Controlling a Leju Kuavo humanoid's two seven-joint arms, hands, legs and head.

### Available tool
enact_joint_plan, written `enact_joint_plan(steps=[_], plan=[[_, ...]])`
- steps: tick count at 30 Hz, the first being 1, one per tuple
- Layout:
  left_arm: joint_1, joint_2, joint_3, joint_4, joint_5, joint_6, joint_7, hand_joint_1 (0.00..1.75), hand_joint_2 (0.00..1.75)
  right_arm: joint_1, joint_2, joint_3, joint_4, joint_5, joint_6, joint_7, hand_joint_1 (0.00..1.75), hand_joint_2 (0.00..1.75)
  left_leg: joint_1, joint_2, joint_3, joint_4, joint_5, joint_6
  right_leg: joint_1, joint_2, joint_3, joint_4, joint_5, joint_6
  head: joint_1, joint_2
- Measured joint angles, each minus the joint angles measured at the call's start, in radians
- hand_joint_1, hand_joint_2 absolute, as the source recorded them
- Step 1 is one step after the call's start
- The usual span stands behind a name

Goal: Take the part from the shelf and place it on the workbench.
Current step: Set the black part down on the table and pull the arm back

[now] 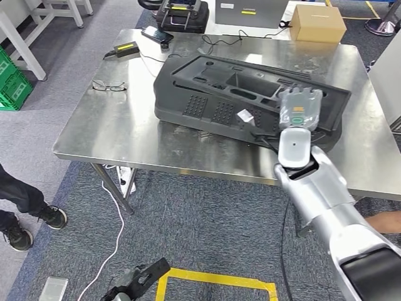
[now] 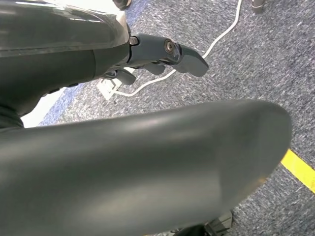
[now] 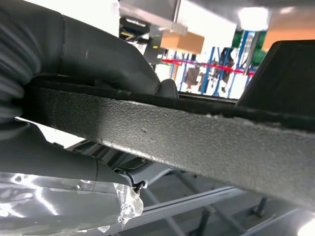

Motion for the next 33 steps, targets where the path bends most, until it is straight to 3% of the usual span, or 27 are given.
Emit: enact_joint_plan(steps=[12, 33], plan=[[-0.001, -0.002, 0.000, 0.000, 0.004, -0.001, 0.004, 0.00, 0.00, 0.019, 0.079, -0.028, 0.102, -0.038, 0.041, -0.001, 1.75, 1.75, 0.000, 0.000, 0.000, 0.000, 0.000, 0.000, 0.000, 0.000, 0.000, 0.000, 0.000, 0.000, 0.000, 0.000], [0.000, -0.002, -0.003, 0.000, 0.019, -0.001, 0.004, 0.00, 0.00, 0.021, 0.096, -0.196, 0.127, -0.107, -0.090, -0.042, 1.75, 1.75, 0.000, 0.000, -0.001, 0.000, 0.000, 0.000, 0.000, 0.000, -0.001, 0.000, 0.000, 0.000, 0.000, 0.000]])
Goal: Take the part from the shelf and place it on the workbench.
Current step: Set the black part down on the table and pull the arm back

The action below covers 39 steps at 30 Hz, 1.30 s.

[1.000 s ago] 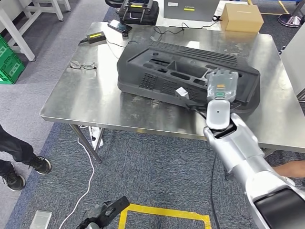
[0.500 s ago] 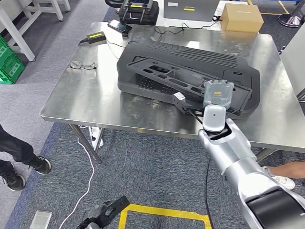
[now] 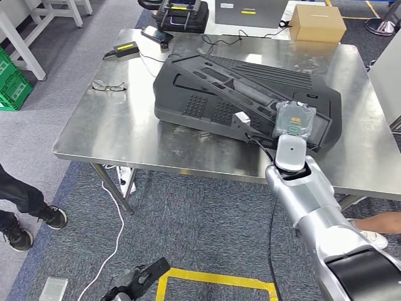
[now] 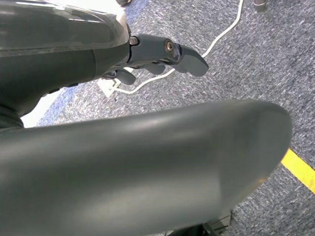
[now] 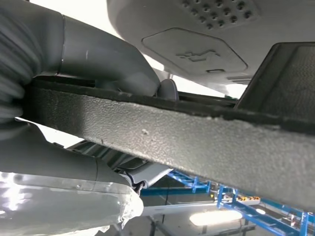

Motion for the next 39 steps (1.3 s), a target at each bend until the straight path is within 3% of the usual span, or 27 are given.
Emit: enact_joint_plan(steps=[17, 39], plan=[[0.005, 0.000, -0.003, 0.000, 0.017, 0.008, 0.014, 0.00, 0.00, -0.008, 0.000, -0.032, -0.001, 0.104, 0.018, 0.144, 1.75, 1.75, 0.000, 0.000, 0.000, 0.000, 0.000, 0.000, 0.000, 0.000, 0.000, 0.000, 0.000, 0.000, 0.000, 0.000], [0.007, -0.003, -0.004, 0.000, 0.018, 0.011, 0.029, 0.00, 0.00, -0.061, -0.083, -0.205, 0.049, 0.062, 0.074, 0.154, 1.75, 1.75, 0.000, 0.000, 0.000, 0.000, 0.000, 0.000, 0.000, -0.001, 0.000, 0.000, 0.000, 0.000, 0.000, 0.000]])
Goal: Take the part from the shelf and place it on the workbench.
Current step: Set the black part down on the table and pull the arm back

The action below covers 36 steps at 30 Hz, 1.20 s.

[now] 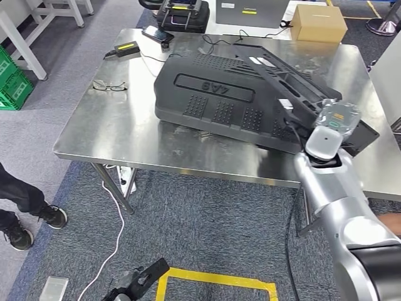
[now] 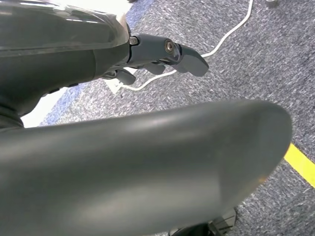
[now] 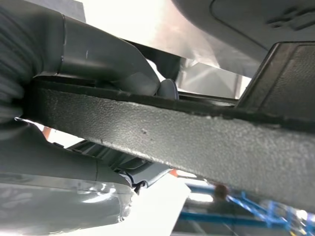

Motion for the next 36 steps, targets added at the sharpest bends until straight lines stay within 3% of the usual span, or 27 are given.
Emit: enact_joint_plan(steps=[9, 24, 25, 28, 29, 36], plan=[[0.003, -0.002, -0.002, 0.000, 0.000, 0.004, 0.004, 0.00, 0.00, -0.008, -0.052, -0.062, 0.038, -0.001, -0.009, 0.002, 1.75, 1.75, -0.001, 0.000, 0.000, 0.000, 0.000, 0.000, -0.001, 0.001, 0.000, 0.000, 0.000, 0.000, 0.000, 0.000], [0.005, -0.005, -0.005, 0.000, 0.015, 0.008, -0.003, 0.00, 0.00, 0.066, -0.019, -0.068, 0.057, 0.036, -0.065, -0.011, 1.75, 1.75, 0.000, 0.000, -0.001, 0.000, 0.000, 0.000, -0.001, 0.001, 0.000, 0.000, 0.000, 0.000, 0.000, 0.000], [0.006, -0.005, -0.005, 0.000, 0.017, 0.008, -0.004, 0.00, 0.00, 0.072, -0.013, -0.068, 0.057, 0.040, -0.068, -0.012, 1.63, 1.75, 0.000, 0.000, -0.001, 0.000, 0.000, 0.000, -0.001, 0.001, 0.000, 0.000, 0.000, 0.000, 0.000, 0.000], [0.006, -0.005, -0.005, 0.000, 0.017, 0.009, -0.005, 0.00, 0.00, 0.085, 0.002, -0.067, 0.056, 0.045, -0.070, -0.018, 0.54, 1.75, 0.000, 0.000, -0.001, 0.000, 0.000, 0.000, -0.001, 0.001, 0.000, 0.000, 0.000, 0.000, 0.000, 0.000], [0.007, -0.005, -0.005, 0.000, 0.017, 0.009, -0.006, 0.00, 0.00, 0.088, 0.007, -0.066, 0.056, 0.045, -0.071, -0.020, 0.26, 1.75, 0.000, 0.000, -0.001, 0.000, 0.000, 0.000, -0.001, 0.001, 0.000, 0.000, 0.000, 0.000, 0.000, 0.000], [0.009, -0.005, -0.005, 0.000, 0.016, 0.010, -0.013, 0.00, 0.00, 0.095, 0.024, -0.059, 0.055, 0.046, -0.076, -0.032, 0.01, 1.75, -0.001, 0.000, -0.001, 0.000, 0.000, 0.000, -0.001, 0.001, 0.000, 0.000, 0.000, 0.000, 0.000, 0.000]])
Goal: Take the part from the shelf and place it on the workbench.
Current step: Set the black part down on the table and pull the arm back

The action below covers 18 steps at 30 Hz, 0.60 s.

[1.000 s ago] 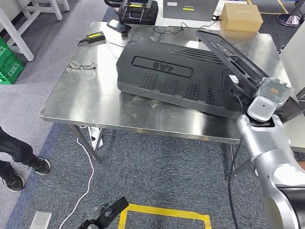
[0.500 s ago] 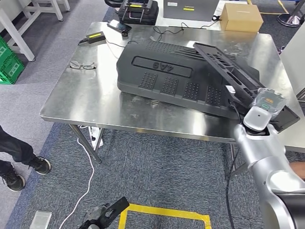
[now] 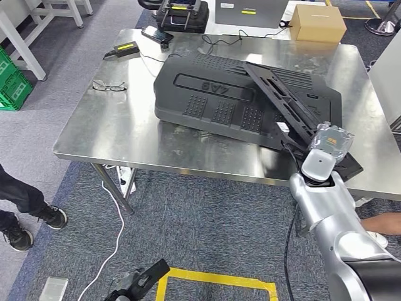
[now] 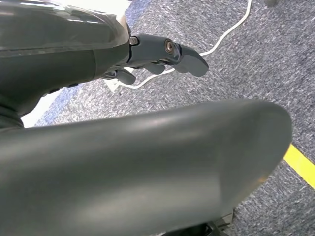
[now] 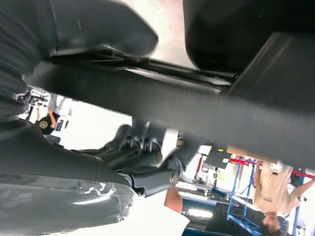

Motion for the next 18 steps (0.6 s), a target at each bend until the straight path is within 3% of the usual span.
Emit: enact_joint_plan(steps=[10, 18], plan=[[0.003, 0.000, 0.000, 0.000, 0.000, 0.001, -0.003, 0.00, 0.00, 0.002, 0.010, 0.001, -0.005, -0.005, -0.010, -0.029, 0.00, 1.75, 0.000, 0.000, 0.000, 0.000, 0.000, 0.000, 0.000, 0.000, 0.000, 0.000, 0.000, 0.000, 0.000, 0.000], [0.003, 0.000, 0.000, 0.000, 0.001, 0.001, -0.004, 0.00, 0.00, 0.002, 0.017, -0.001, -0.010, -0.050, -0.010, -0.103, 0.00, 1.75, 0.000, 0.000, 0.000, 0.000, 0.000, 0.000, 0.000, 0.000, 0.000, 0.000, 0.000, 0.000, 0.000, 0.000]])
